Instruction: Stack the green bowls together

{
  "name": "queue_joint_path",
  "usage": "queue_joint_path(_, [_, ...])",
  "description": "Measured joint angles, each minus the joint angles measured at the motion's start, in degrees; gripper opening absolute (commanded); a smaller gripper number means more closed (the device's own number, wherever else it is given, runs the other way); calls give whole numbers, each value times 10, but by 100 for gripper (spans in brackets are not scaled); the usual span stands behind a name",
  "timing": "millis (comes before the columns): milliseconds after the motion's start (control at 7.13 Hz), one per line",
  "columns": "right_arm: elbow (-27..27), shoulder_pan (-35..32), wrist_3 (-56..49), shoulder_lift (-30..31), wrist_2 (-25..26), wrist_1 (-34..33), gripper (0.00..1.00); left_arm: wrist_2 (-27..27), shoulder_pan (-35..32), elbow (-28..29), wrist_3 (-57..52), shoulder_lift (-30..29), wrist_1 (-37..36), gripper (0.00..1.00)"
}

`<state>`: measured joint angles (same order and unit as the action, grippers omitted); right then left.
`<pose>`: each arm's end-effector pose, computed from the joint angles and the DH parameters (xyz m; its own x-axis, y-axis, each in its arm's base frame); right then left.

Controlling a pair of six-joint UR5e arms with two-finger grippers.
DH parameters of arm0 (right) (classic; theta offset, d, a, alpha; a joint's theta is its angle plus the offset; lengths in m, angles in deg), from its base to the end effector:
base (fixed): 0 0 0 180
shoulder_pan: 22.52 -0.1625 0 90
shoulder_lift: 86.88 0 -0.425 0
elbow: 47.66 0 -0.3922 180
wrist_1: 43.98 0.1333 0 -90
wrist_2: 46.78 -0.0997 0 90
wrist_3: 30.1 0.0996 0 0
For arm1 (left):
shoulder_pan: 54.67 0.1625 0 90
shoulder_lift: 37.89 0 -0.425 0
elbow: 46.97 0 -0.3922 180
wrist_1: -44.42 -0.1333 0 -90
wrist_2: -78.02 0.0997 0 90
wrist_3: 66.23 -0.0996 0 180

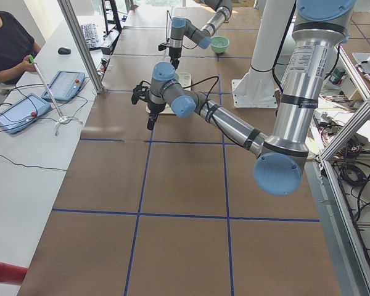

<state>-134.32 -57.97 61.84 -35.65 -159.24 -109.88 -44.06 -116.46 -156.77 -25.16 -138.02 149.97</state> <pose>-0.5277 -0.4926 0.2272 0.4038 0.3259 0.8548 -0.2816 0.9333 -0.2228 0.1866 -0.5180 0.3733 0.6457 0.1476 -0.7492 0.1231 0.9482 0.2929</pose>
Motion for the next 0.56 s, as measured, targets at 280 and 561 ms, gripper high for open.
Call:
queue_joint_path(280, [0,4,-4,-4,11,-20,100,0,0,0,1,0,0,100])
queue_joint_path(561, [-13,-18,-10,2,-15,-31,100,-1,-1,0,-3,1,0,100])
